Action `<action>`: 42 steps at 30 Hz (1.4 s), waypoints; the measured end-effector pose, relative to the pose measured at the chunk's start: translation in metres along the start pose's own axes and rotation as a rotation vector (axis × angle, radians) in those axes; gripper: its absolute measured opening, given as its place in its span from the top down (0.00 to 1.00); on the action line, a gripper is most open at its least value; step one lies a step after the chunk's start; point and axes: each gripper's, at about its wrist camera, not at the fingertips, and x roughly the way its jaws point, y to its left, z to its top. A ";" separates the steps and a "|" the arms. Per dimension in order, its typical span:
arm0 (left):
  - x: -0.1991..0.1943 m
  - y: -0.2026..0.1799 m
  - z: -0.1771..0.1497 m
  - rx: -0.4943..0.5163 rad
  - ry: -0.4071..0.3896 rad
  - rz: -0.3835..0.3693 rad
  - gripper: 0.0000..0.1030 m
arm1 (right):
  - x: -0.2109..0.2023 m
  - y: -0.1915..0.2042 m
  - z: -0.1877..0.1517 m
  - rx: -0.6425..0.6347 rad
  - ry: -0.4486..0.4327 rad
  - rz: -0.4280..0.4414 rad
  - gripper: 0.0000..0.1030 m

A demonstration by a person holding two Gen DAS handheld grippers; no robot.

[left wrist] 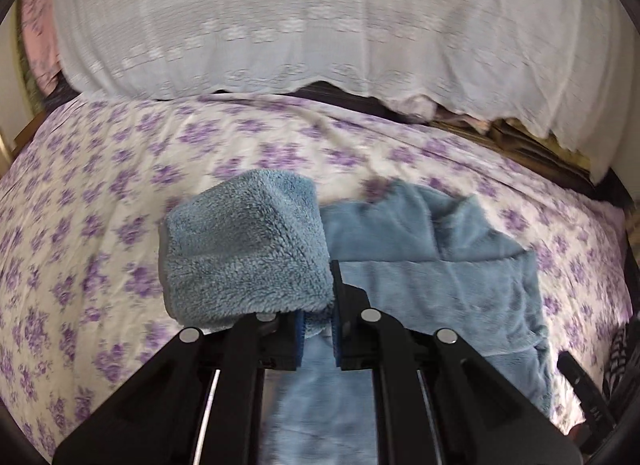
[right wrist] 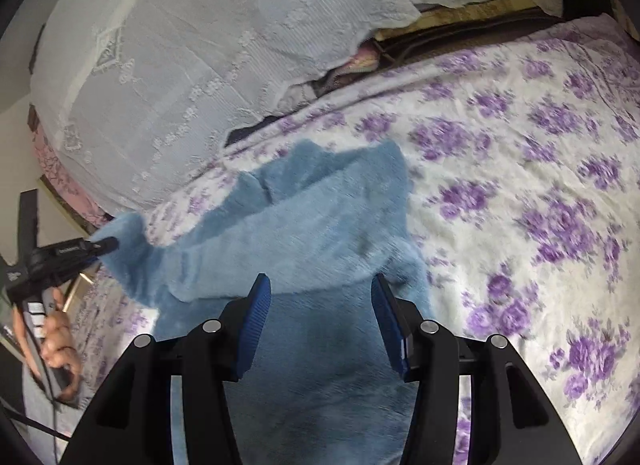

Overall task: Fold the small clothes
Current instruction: 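Grasp the other sleeve cuff with the left gripper and lift it, then fold the held sleeve across the jacket front and release with the left gripper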

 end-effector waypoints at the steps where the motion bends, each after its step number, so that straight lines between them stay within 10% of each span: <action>1: 0.001 -0.006 -0.001 0.011 0.003 -0.006 0.91 | -0.001 0.003 0.004 -0.001 -0.004 0.012 0.49; 18: 0.048 -0.161 -0.036 0.267 0.082 -0.137 0.91 | 0.014 -0.033 0.039 0.161 -0.004 0.060 0.49; 21: 0.060 -0.172 -0.053 0.317 0.123 -0.138 0.76 | 0.013 -0.040 0.039 0.175 -0.007 0.051 0.48; 23: 0.059 -0.167 -0.060 0.325 0.126 -0.132 0.51 | 0.016 -0.041 0.037 0.178 0.002 0.053 0.48; 29: 0.025 -0.110 -0.059 0.300 0.033 -0.087 0.25 | 0.032 -0.021 0.028 0.105 0.063 0.066 0.48; 42: 0.067 0.037 -0.042 -0.029 0.108 0.055 0.22 | 0.073 -0.032 0.034 0.219 0.178 0.064 0.56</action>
